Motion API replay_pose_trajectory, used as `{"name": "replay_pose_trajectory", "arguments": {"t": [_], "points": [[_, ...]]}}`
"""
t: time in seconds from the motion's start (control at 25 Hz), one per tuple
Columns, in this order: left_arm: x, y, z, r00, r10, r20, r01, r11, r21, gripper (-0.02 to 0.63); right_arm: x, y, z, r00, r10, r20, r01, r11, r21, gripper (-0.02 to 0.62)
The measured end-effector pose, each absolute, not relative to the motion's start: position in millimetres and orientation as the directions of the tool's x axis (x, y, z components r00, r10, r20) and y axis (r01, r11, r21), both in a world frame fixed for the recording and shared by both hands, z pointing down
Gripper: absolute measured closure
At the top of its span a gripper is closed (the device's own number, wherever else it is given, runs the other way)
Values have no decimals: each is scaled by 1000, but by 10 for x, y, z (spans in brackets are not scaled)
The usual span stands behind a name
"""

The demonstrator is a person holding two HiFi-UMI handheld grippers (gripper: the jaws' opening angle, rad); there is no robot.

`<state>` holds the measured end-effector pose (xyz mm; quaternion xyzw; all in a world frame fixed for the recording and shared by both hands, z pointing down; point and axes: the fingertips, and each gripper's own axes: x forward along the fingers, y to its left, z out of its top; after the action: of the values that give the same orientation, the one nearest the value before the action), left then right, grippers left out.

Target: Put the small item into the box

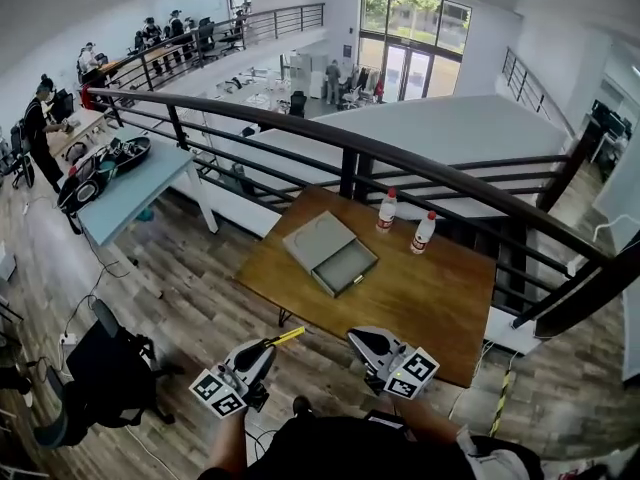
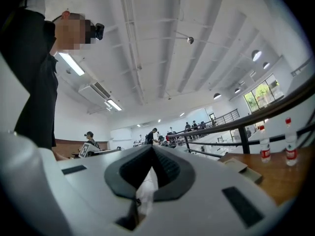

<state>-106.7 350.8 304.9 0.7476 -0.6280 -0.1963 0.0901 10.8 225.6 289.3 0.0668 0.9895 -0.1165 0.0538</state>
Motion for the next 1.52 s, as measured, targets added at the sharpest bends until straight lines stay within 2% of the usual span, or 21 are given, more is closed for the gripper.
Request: {"name": "replay_pose_trajectory", "arguments": {"t": [0.24, 0.48, 0.6, 0.84, 1.12, 1.52], "points": [[-1810, 3117, 3128, 218, -959, -180, -878, -273, 392, 532, -452, 1953, 2930, -996, 15, -92, 37, 970, -239, 586], [-2104, 2607, 3305, 286, -943, -167, -833, -331, 443, 532, -529, 1616, 3071, -995, -86, -53, -72, 972, -224, 586], [-2218, 2291, 3324, 306, -936, -173, -832, -351, 430, 532, -687, 1326, 3184, -996, -78, -45, -66, 973, -220, 586], [-2672, 1559, 3395, 281, -948, -152, -862, -318, 395, 532, -1235, 617, 3374, -994, -30, -104, -6, 974, -226, 585], [-2529, 635, 3279, 275, -959, -69, -880, -280, 383, 532, -978, -396, 3250, -993, -27, -117, 0, 975, -224, 586], [-2445, -434, 3544, 306, -951, 35, -904, -279, 325, 532, -931, -1397, 3539, -995, -40, -93, -17, 973, -232, 586]]}}
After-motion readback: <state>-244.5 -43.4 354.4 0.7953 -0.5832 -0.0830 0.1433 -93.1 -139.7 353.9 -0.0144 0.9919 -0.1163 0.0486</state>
